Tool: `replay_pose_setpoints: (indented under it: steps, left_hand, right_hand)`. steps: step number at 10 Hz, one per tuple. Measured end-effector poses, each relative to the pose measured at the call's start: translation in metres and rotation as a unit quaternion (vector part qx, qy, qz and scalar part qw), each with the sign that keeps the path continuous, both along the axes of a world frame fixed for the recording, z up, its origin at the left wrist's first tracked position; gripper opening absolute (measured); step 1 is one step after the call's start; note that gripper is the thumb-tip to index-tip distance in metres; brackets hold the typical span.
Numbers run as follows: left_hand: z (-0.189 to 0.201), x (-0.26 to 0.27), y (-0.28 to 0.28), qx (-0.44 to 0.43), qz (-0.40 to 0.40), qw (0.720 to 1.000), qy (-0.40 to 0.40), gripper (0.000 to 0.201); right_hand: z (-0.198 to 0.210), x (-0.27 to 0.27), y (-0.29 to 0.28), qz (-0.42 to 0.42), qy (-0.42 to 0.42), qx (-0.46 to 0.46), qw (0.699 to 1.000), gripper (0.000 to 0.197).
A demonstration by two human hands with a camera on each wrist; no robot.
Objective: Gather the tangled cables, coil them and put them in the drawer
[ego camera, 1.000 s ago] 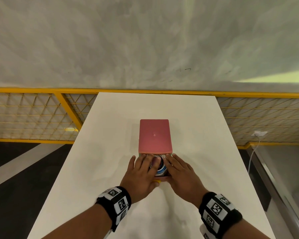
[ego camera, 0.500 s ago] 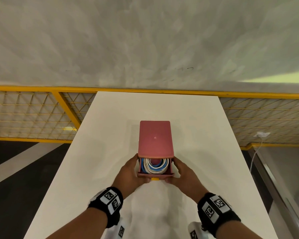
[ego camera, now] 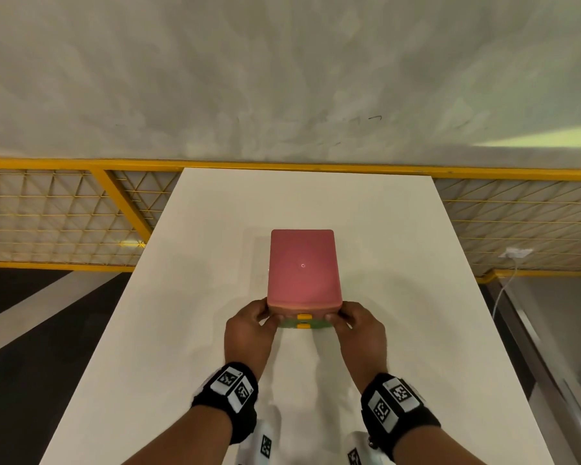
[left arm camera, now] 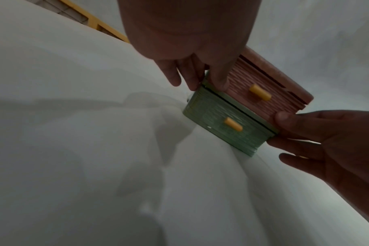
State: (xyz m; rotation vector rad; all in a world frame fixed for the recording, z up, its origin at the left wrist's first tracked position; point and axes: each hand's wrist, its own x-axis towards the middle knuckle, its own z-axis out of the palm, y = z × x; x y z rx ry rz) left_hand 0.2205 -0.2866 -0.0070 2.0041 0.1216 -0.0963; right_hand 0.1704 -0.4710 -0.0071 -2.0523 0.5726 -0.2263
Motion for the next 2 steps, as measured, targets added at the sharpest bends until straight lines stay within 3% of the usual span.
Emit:
replay_pose_setpoints:
  steps: [1,2]
  left_hand:
    - [0.0001,0.0014,0.0024,0.004,-0.018,1.0,-0.008,0.027]
    - [0.0023,-0.0028,0.0069,-0.01,-0.037,0.999,0.023,0.048]
  right_hand:
    - [-0.0007,0.0004,-0.0001,0.01,-0.005,0.001,1.0,0.016]
    - [-0.0018,-0.0048,-0.004,0.019,0.046,0.07,0.996,0.044]
